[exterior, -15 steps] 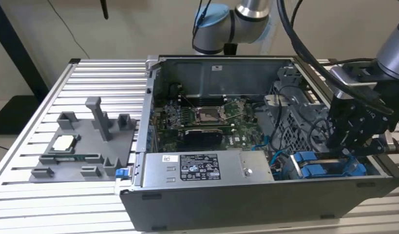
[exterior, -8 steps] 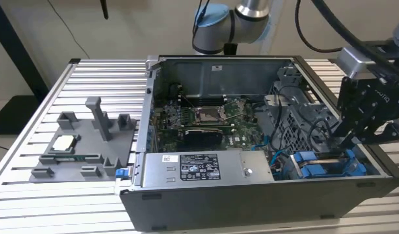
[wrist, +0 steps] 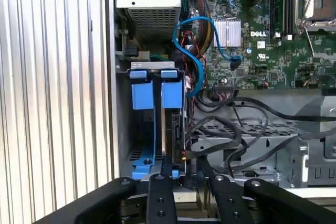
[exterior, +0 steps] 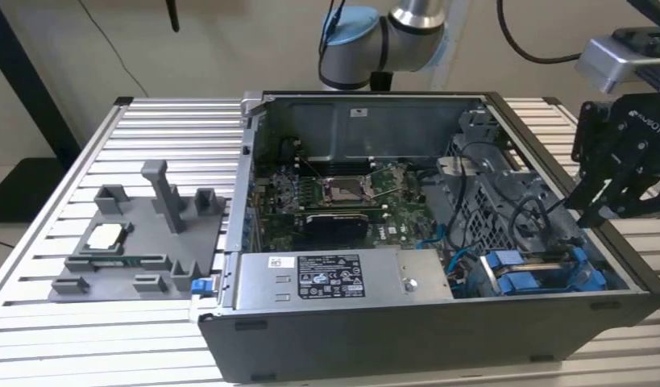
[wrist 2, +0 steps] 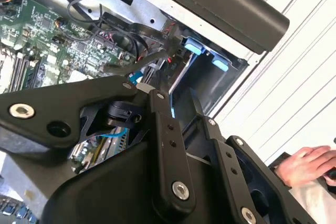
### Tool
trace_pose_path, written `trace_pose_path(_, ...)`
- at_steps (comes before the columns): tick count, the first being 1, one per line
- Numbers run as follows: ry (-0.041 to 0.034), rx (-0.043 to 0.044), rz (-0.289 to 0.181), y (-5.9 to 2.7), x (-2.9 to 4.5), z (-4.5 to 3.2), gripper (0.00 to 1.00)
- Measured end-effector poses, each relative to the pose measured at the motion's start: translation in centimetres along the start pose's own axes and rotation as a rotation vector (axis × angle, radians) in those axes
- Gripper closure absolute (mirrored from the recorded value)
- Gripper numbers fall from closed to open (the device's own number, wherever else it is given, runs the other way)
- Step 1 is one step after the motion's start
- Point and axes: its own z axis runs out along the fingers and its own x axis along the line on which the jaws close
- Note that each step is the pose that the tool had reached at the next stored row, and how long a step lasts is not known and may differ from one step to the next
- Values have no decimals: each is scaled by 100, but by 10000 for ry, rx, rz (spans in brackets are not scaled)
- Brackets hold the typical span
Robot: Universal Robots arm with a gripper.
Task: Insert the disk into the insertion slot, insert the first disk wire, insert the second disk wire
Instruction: 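Insert the first disk wire, then insert the second disk wire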
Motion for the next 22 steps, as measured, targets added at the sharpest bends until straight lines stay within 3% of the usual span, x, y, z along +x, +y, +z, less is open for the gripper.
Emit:
trace_pose_path(9, 6, 0, -1, -10, -1, -21, 67)
trace_pose_path(22, 5, -95, 3, -176, -7, -20, 67)
